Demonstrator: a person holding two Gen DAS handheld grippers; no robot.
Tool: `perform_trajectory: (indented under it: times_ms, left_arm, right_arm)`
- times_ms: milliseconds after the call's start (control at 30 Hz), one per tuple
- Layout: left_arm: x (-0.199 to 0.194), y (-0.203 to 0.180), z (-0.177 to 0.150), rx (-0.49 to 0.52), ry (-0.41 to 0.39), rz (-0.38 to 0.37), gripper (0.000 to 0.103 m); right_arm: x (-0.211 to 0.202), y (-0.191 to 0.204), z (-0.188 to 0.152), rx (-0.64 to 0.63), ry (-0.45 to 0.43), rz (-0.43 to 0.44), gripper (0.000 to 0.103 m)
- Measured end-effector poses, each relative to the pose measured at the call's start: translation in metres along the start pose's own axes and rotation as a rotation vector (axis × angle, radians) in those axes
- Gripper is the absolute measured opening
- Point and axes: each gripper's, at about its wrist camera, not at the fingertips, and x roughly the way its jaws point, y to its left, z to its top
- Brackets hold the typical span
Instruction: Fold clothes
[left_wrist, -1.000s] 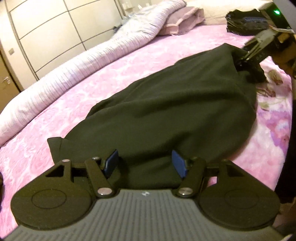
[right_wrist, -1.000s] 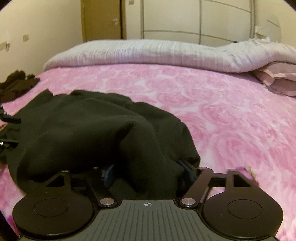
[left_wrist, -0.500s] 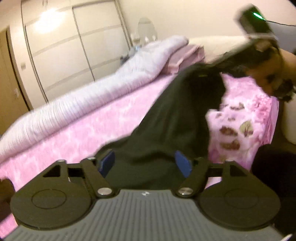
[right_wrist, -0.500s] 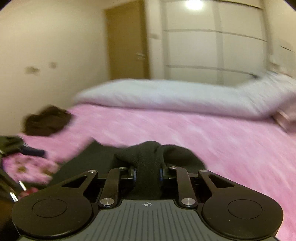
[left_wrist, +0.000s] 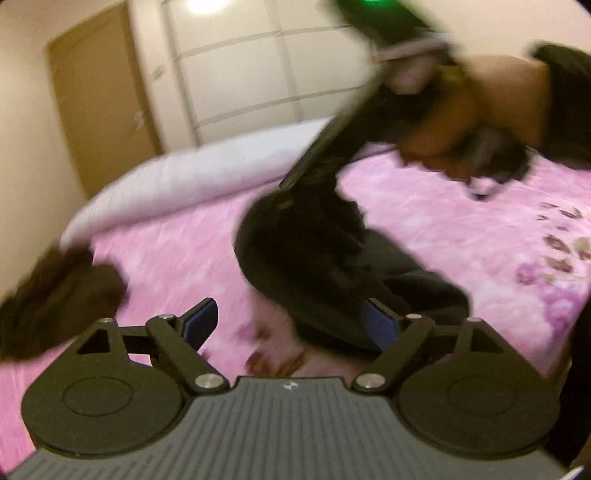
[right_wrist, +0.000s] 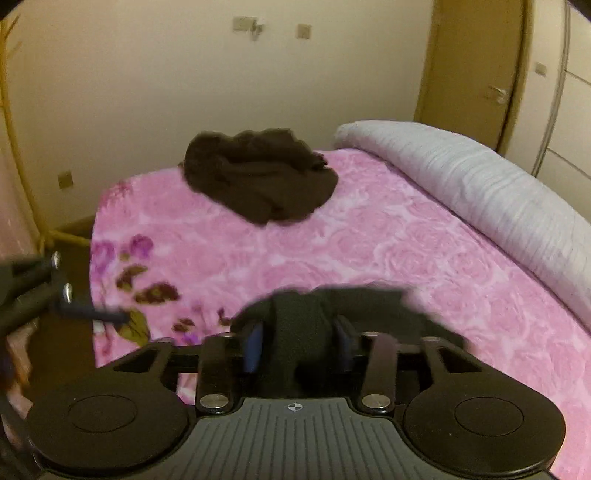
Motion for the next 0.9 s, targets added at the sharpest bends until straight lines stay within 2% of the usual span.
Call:
perform_trajectory:
  times_ms: [33, 100, 167, 267, 367, 433, 533, 667, 800, 867, 900]
  left_arm:
    - [0.003, 0.008, -0.003, -0.012, 0.009, -0.001, 0.083]
    - [0.010, 0.014, -0.003, -0.007, 0.010, -0.012, 0.083]
    - [0.018, 0.018, -0.001, 0.007, 0.005, -0.025, 0.083]
    - [0.043, 0.018, 0.011, 0.009, -0.012, -0.040, 0.083]
    - [0.079, 0.033, 0.024, -0.048, 0.016, -0.042, 0.083]
    - [0.105, 0.049, 0.032, -0.085, 0.056, -0.032, 0.083]
    - [0.137, 0.077, 0.038, -0.109, 0.097, -0.011, 0.083]
    - [0.188, 0.107, 0.050, -0.010, 0.166, 0.015, 0.083]
    - [0.250, 0.133, 0.054, 0.003, 0.312, -0.062, 0.082]
    - [0.271, 0.135, 0.045, -0.006, 0.380, -0.109, 0.072]
    - [0.280, 0.135, 0.040, -0.011, 0.413, -0.135, 0.054]
  right_arm:
    - [-0.008, -0.002, -0.006, 0.021, -0.034, 0.012, 0.055]
    - [-0.024, -0.005, -0.019, 0.063, -0.101, 0.037, 0.070]
    - [-0.039, -0.011, -0.032, 0.110, -0.160, 0.053, 0.073]
    - [-0.053, -0.051, -0.069, 0.264, -0.134, -0.047, 0.078]
    - [-0.065, -0.091, -0.106, 0.415, -0.106, -0.144, 0.079]
    - [-0.058, -0.118, -0.128, 0.490, -0.075, -0.176, 0.079]
    - [-0.035, -0.141, -0.142, 0.575, -0.070, -0.124, 0.079]
    - [0.018, -0.164, -0.149, 0.635, -0.044, -0.035, 0.079]
    - [0.062, -0.175, -0.161, 0.708, -0.031, 0.036, 0.079]
    - [0.071, -0.174, -0.162, 0.720, -0.051, 0.051, 0.078]
    - [0.074, -0.171, -0.160, 0.717, -0.061, 0.051, 0.062]
